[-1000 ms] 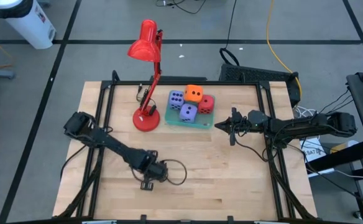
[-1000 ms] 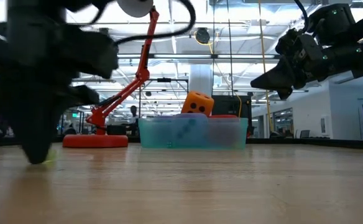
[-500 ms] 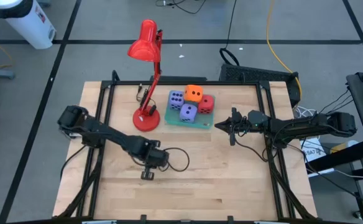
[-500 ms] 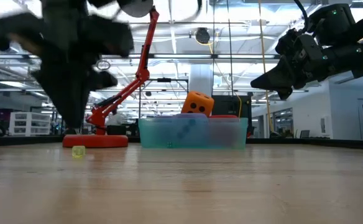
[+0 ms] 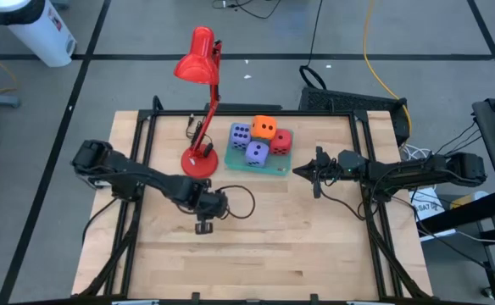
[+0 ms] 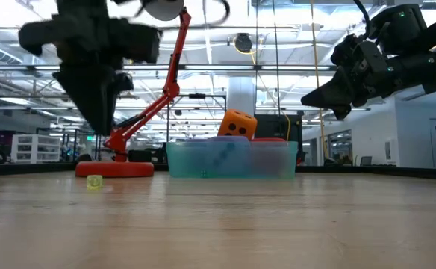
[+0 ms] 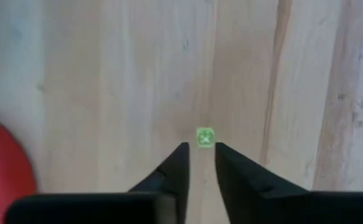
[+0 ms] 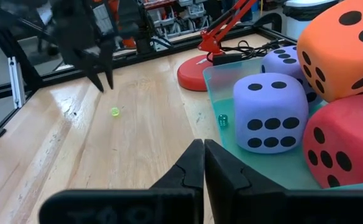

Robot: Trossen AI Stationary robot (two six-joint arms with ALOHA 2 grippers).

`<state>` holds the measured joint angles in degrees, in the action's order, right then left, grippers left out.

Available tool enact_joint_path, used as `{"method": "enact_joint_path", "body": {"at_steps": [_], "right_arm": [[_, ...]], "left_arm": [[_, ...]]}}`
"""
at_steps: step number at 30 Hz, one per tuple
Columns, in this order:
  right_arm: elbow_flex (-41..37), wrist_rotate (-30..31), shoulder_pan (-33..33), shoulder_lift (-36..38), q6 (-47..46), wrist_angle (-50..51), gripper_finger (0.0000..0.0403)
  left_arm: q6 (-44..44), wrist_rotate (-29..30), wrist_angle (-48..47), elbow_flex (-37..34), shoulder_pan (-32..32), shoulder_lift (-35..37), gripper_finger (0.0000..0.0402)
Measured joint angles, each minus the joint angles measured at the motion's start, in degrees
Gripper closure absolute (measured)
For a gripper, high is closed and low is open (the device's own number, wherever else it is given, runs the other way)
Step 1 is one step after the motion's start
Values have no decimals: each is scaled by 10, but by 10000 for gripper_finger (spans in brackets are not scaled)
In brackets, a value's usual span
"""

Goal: Pick & Place Dice
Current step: Put the small light green die into the blue bin

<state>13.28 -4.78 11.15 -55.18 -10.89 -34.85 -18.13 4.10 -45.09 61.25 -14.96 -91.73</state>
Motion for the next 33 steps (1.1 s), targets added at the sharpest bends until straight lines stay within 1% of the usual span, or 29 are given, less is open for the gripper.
{"method": "enact_joint_path", "body": {"at_steps": [2,10,13,15,19,22,33], "right_arm": [[0,0,0,0,0,0,399],[0,0,0,0,-2,15,400],[0,0,0,0,-4,21,399],[0,0,0,0,-4,21,399],[0,0,0,0,-4,21,399],[0,0,0,0,-8,21,399],[0,0,0,0,-9,22,396]], "left_arm": [[-3,-30,-2,0,8,-16,293],[0,-71,4,0,3,-56,176],[1,-71,7,0,2,-68,147],[4,-68,7,0,5,-78,137],[13,-65,7,0,8,-99,134],[15,-51,7,0,8,-109,144],[16,-56,18,0,8,-117,224]]}}
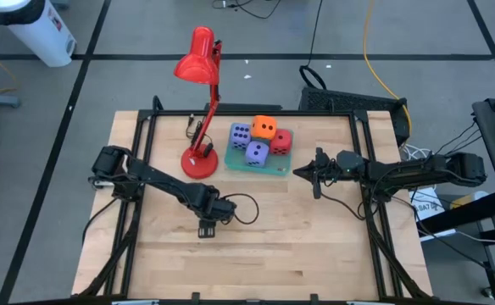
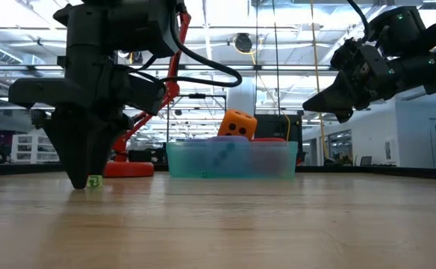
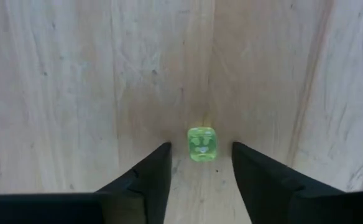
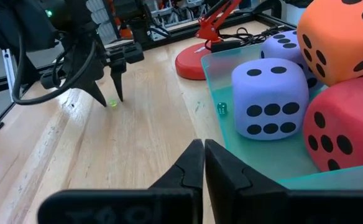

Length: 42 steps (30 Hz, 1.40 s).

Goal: Pick & Place Dice
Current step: Put the small light green die into the blue bin

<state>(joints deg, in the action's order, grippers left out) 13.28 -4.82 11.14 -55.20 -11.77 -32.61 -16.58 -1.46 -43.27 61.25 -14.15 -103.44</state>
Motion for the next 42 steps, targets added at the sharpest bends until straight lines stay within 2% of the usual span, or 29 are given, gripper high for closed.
{"method": "enact_joint_path", "body": {"at_steps": [5,16,26,30,34,42], "right_arm": [[0,0,0,0,0,10,397],[0,1,0,0,-4,12,394],[0,2,0,0,-6,12,394],[0,2,0,0,-4,12,394],[0,2,0,0,-2,12,394],[0,2,0,0,4,12,394]], "left_arm": [[4,2,4,0,0,0,246],[26,15,37,0,2,1,252],[25,12,25,0,2,1,325],[26,11,28,0,3,1,336],[14,8,28,0,10,1,306],[-22,-36,9,0,18,2,161]]}}
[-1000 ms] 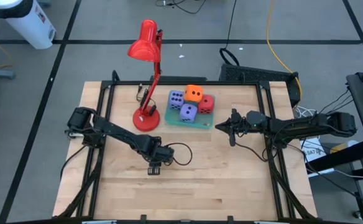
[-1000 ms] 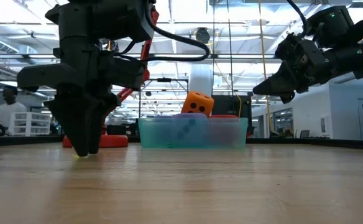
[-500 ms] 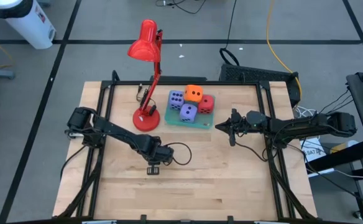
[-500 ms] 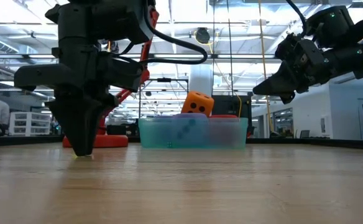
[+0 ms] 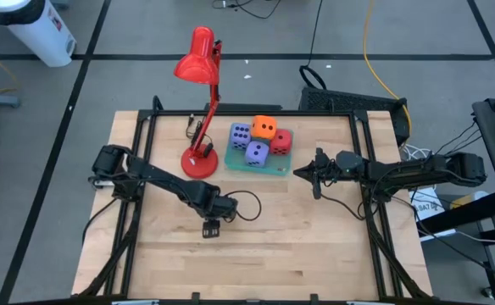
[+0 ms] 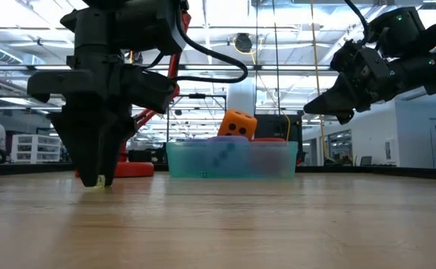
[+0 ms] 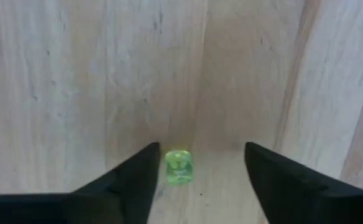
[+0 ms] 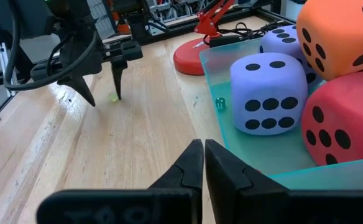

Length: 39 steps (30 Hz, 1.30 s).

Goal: Pick & Place Dice
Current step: Put the small light green die into the blue bin

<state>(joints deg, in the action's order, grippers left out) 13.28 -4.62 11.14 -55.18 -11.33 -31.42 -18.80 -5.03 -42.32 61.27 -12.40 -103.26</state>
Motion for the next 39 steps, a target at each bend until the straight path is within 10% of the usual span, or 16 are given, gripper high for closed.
{"method": "enact_joint_path", "body": {"at_steps": [9,24,39], "right_arm": [[0,0,0,0,2,0,394],[0,0,0,0,2,0,394],[0,0,0,0,2,0,394]], "left_arm": [[-28,15,-40,0,-9,0,93],[-5,33,7,-1,-7,0,231],[-11,34,-25,0,-9,0,277]]}}
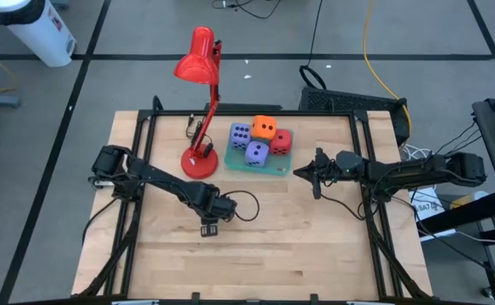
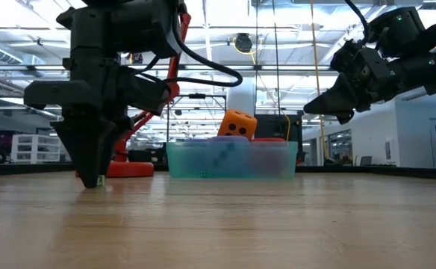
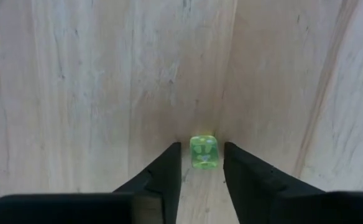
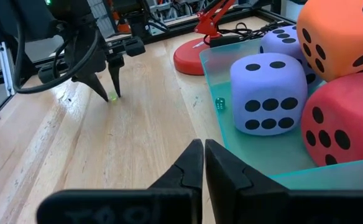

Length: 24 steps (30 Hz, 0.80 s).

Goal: Pick & Place Dice
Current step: Put the small light green die into the blue bin

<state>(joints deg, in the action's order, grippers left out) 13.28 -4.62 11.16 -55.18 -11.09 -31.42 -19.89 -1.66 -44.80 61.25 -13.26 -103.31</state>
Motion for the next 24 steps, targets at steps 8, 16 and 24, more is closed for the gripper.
{"method": "enact_joint_path", "body": {"at_steps": [8,16,24], "right_arm": [[0,-1,0,0,-3,0,394],[0,0,0,0,2,2,394],[0,0,0,0,-1,7,394]], "left_arm": [[32,4,30,0,4,0,333],[62,23,66,0,-3,7,363],[92,73,88,1,8,50,359]]}}
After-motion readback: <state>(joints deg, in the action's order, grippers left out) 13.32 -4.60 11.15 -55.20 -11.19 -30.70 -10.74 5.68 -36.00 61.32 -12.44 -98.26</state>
